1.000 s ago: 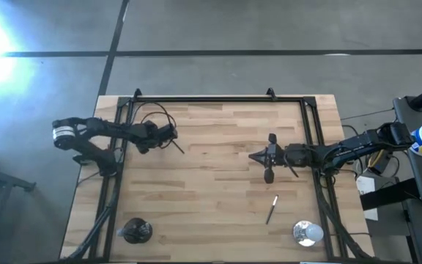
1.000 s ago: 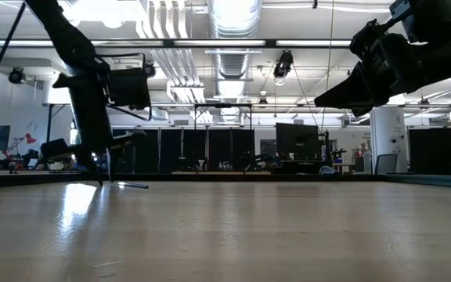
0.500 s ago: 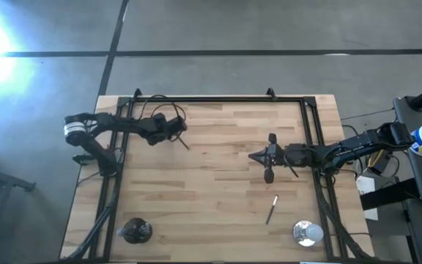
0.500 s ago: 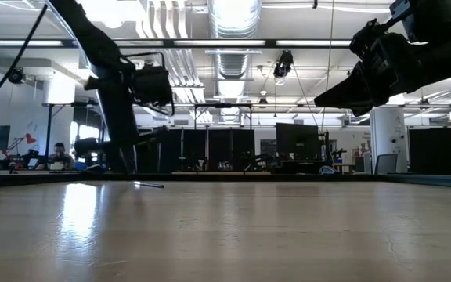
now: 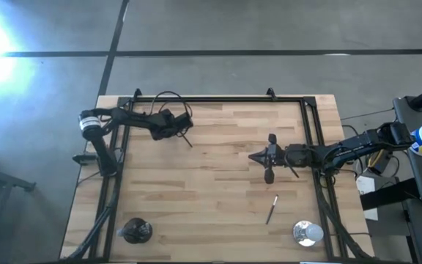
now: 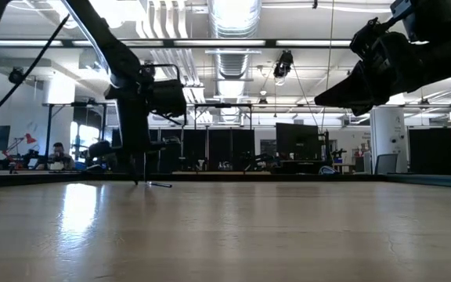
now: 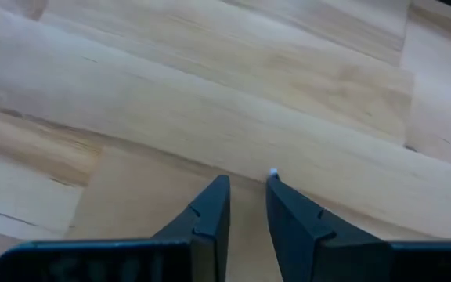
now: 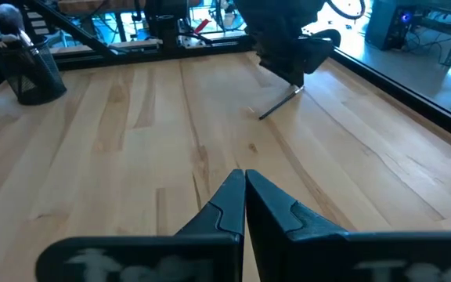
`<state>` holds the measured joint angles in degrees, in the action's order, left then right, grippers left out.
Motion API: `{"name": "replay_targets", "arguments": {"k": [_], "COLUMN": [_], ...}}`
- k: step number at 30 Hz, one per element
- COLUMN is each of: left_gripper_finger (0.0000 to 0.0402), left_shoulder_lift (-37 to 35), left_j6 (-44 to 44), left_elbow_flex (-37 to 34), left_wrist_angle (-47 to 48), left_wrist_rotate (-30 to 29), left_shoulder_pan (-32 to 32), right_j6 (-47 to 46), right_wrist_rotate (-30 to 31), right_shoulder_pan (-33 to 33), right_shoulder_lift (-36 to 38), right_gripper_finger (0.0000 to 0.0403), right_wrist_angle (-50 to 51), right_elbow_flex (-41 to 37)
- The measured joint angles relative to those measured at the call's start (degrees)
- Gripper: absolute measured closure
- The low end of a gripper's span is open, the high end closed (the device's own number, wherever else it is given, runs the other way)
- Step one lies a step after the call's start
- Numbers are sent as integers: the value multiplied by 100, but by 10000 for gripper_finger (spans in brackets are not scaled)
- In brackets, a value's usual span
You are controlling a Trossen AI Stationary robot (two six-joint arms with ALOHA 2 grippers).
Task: Pick & Place Makeup Brushes
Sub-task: Put the black eyeshadow brush into the makeup holder
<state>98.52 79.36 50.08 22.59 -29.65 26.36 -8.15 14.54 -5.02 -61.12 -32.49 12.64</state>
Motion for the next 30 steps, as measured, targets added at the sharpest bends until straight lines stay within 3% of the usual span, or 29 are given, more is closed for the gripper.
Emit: {"name": "replay_targets", "arguments": {"k": [10,22,30], "left_gripper_finger": [323,323,342], "left_shoulder_lift": [-595,330,402], "left_j6": [-144,24,-307], "left_elbow_flex": [27,263,248], "left_wrist_angle": [-179,-182,-183], "left_wrist_rotate": [209,-19,-22], "left_shoulder_pan": [-5,19,14], "right_j6": [24,-17,-2], "right_wrist_rotate": [1,-89,-124], "right_shoulder_pan": [0,-8,-28], "right_shoulder_lift": [0,0,0], "right_gripper_finger": [394,394,394], "right_wrist_angle": [-39,-129,-131], "right_elbow_flex": [0,0,0]}}
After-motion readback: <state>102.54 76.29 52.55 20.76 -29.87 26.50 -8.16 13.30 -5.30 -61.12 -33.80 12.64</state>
